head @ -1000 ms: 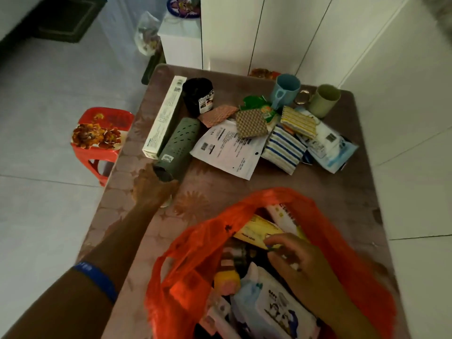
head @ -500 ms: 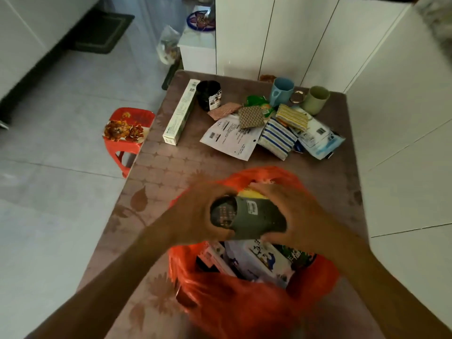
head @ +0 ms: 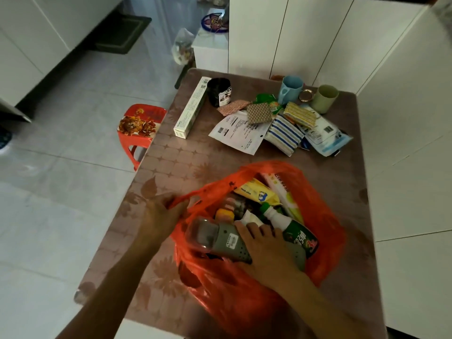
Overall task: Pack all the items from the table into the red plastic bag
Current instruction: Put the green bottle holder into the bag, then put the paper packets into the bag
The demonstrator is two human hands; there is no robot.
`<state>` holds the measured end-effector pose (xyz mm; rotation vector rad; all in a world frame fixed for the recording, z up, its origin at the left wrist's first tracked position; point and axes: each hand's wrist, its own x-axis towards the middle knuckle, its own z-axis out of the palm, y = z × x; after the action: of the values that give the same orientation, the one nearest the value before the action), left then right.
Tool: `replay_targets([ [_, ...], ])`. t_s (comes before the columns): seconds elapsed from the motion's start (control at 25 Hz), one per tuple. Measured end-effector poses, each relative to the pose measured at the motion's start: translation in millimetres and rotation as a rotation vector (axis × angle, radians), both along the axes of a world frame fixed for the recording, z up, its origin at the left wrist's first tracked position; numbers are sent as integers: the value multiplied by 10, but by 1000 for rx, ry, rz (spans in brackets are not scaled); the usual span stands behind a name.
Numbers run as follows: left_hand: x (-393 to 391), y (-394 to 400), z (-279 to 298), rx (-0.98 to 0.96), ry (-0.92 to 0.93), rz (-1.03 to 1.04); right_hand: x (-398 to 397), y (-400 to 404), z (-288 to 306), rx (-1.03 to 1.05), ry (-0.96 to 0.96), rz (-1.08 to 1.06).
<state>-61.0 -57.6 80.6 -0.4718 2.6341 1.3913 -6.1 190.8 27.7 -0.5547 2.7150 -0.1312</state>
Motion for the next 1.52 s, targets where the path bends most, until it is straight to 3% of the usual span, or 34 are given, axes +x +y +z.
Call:
replay_targets([
  [0.08, -41, 22, 111, 168, 141, -19, -18, -131, -9, 19, 8, 31],
  [0.16, -98, 26, 229, 300, 151, -59, -106, -182, 36, 28, -56, 31],
  [0.24, -186, 31, 317, 221, 98, -109, -199, -155, 103, -60, -160, 23],
  [0.36, -483, -9, 255, 81, 43, -59, -405, -28, 345, -494, -353, -104],
  [0.44, -811, 41, 152, 64, 33, -95, -750, 41, 434, -714, -177, -289],
  [0.56, -1378, 253, -97, 64, -36, -205, -1636, 61, 296, -847, -24, -747],
  [0.68, -1679, 387, -489, 104, -91, -247, -2480, 89, -223, -903, -133, -1318],
  [0.84, -1843, 338, -1045, 180, -165, -217, -3138, -150, -797, -1074, -318, -1544],
  [1.0, -2128, 460, -1142, 443, -267, -16, -3270, -331, -693, -1220, -411, -1585],
  [1.16, -2206, 669, -797, 1202, -642, 113, -2431, -378, -200, -1414, -389, -1390],
  [1.24, -2145, 778, -511, 1307, -607, 139, -1904, -342, 55, -1391, -407, -1319],
  [1.32, -2034, 795, -251, 1270, -336, -16, -1480, -193, 199, -1282, -379, -1279],
  [1.4, -1871, 719, 111, 1086, -6, -337, -1163, 85, 270, -1156, -283, -1212],
  [1.44, -1796, 685, 265, 938, 112, -519, -1076, 254, 299, -1048, -187, -1181],
  [1.52, -1455, 705, 467, 428, 269, -807, -858, 593, 394, -741, 8, -1049],
])
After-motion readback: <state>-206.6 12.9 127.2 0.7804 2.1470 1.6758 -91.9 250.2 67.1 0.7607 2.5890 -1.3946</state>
